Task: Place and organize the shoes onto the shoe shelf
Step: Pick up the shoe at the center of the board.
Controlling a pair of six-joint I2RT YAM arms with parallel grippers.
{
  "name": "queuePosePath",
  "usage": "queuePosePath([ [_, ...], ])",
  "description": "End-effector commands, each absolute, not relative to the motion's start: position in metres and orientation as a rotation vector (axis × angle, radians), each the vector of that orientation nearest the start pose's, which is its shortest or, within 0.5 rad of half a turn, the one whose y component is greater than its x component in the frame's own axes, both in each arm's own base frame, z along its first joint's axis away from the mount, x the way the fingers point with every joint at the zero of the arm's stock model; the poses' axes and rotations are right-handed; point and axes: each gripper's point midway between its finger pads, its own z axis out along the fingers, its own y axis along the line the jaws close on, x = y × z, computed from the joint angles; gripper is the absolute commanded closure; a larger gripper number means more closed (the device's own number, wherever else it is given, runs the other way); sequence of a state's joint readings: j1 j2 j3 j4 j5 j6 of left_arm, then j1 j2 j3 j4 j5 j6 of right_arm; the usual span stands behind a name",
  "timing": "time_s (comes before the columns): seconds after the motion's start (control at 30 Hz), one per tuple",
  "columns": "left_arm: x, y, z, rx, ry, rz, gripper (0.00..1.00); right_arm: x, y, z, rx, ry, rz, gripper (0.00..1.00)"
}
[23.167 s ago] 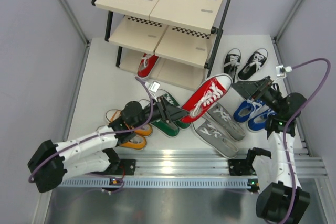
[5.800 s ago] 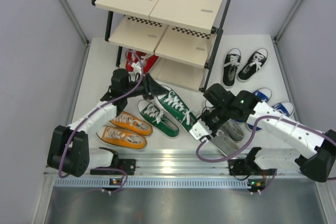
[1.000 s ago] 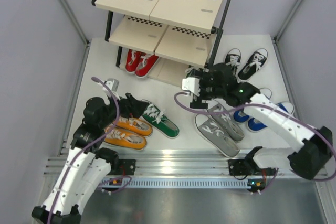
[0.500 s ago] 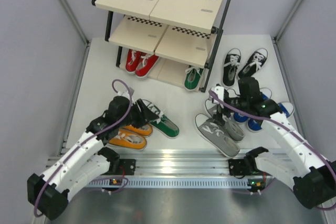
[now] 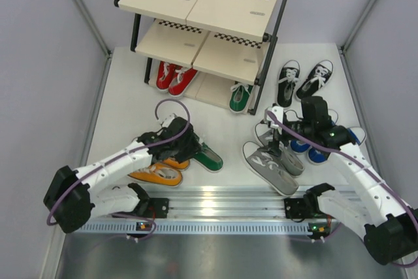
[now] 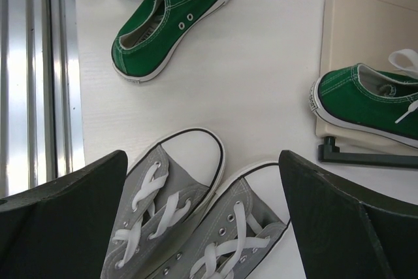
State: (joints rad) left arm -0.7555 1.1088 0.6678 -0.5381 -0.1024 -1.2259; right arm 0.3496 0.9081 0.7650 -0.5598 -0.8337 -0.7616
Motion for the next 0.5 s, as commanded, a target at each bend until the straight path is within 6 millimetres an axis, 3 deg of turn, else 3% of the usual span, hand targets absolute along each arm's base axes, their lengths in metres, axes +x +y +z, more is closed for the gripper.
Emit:
queuePosePath([
  [0.0, 0.207, -0.209, 0.089, -0.735, 2.528, -0.558, 0.42, 0.201, 0.193, 0.198, -1.422, 1.450, 0.704, 0.01],
  [0.13, 0.211, -0.211, 0.074, -0.734, 2.570, -0.477, 0.43, 0.201, 0.192, 0.197, -1.421, 1.453, 0.703, 0.01],
  [0.37, 0.214, -0.209, 0.056, -0.697, 2.611, -0.380, 0.58, 0.202, 0.190, 0.198, -1.411, 1.453, 0.701, 0.01],
  [0.47, 0.214, -0.204, 0.052, -0.636, 2.617, -0.340, 0.73, 0.202, 0.190, 0.198, -1.411, 1.453, 0.705, 0.01],
])
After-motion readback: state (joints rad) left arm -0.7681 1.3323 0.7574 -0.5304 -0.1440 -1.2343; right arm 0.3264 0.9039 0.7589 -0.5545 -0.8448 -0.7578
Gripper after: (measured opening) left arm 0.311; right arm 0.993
